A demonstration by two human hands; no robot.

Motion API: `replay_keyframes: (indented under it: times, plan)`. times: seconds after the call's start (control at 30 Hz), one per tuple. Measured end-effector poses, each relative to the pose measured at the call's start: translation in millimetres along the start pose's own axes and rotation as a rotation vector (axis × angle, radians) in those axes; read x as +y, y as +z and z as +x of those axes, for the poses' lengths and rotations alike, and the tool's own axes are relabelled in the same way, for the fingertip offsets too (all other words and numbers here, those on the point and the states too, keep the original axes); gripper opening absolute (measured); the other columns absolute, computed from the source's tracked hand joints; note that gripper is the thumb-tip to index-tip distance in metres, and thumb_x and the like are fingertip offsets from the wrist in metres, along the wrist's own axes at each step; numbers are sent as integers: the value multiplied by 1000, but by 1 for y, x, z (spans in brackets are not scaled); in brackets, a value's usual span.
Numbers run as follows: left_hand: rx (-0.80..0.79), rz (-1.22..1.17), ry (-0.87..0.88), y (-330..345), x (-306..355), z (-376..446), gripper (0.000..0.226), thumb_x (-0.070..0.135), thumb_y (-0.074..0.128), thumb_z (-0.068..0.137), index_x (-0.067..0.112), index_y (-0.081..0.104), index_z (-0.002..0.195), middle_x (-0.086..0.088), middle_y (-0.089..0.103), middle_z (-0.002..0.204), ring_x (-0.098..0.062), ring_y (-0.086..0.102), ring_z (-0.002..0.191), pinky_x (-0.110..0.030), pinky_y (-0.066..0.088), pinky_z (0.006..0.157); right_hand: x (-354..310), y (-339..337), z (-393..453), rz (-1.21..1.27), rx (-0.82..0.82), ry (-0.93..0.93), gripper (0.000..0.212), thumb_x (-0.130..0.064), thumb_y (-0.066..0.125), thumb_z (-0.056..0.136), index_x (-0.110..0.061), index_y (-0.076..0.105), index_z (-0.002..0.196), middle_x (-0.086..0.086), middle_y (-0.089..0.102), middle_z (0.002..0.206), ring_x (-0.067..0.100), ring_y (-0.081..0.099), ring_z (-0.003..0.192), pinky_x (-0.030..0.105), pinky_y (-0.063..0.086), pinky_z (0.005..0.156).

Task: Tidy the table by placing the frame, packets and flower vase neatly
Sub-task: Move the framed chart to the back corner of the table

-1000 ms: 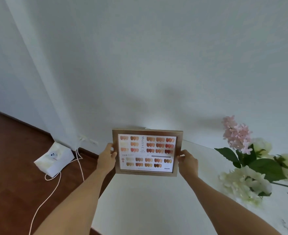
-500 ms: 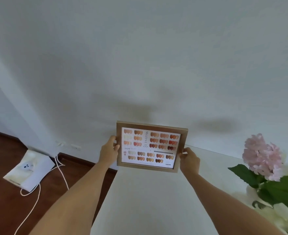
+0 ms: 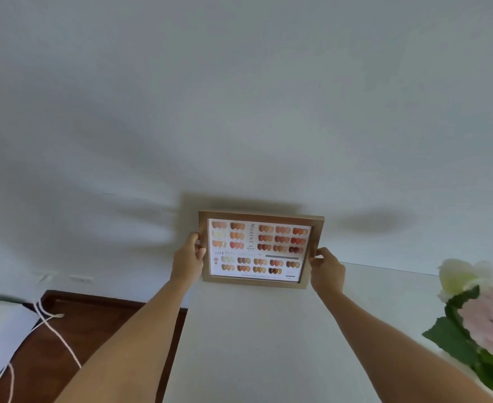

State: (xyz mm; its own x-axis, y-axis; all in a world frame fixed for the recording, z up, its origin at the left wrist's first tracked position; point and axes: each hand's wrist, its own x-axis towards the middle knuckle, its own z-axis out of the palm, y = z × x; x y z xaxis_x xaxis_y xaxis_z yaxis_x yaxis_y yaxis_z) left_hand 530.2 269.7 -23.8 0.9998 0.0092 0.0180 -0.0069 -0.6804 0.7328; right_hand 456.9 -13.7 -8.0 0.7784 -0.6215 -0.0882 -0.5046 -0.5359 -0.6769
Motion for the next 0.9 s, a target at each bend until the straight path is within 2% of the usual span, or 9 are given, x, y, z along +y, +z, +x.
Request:
replay_keyframes:
  times: [0.13,0.27,0.57,0.67,0.73,0.8,0.9]
  plan:
    - [-10,6,35,6,-2,23,24,10,52,93,10,49,116,-13,67,108,-29,66,98,-28,50,74,-2,8,17,7,2,7,21,-10,48,95,-10,62,111,11,72,105,27,65,85,26,44,64]
    - [17,-1,52,7,-4,37,23,9,51,93,7,49,116,-15,68,110,-31,65,101,-30,49,76,-4,17,28,9,7,-12,20,-8,48,95,-11,62,109,10,73,102,19,56,74,19,36,50]
    - [59,-16,70,10,-6,49,21,8,50,93,4,49,113,-18,67,110,-34,65,101,-35,53,78,-10,29,45,52,17,-13,20,-6,47,95,-14,62,105,11,73,100,20,58,73,27,47,61]
    - [61,-31,44,12,-5,50,22,8,50,93,5,49,115,-18,67,110,-34,64,102,-35,52,79,-9,30,45,51,17,-8,20,-4,47,95,-12,60,106,11,73,101,20,58,74,23,44,55]
    - [52,-35,12,13,-4,49,26,9,50,93,6,47,119,-18,67,113,-34,63,104,-38,52,83,-12,30,42,60,1,7,21,-5,46,95,-11,57,112,13,72,106,24,63,81,25,47,58]
    - [31,-41,-21,15,-3,47,35,9,51,93,7,43,127,-18,64,119,-34,61,111,-42,51,90,-17,30,38,74,-29,37,31,-6,47,95,-10,50,125,15,67,117,31,65,100,34,51,73]
    - [38,-62,-66,17,-1,38,50,9,54,91,8,34,136,-18,51,135,-32,51,124,-42,46,100,-23,27,27,65,-65,87,47,-6,50,94,-8,36,138,19,54,131,36,54,119,43,50,89]
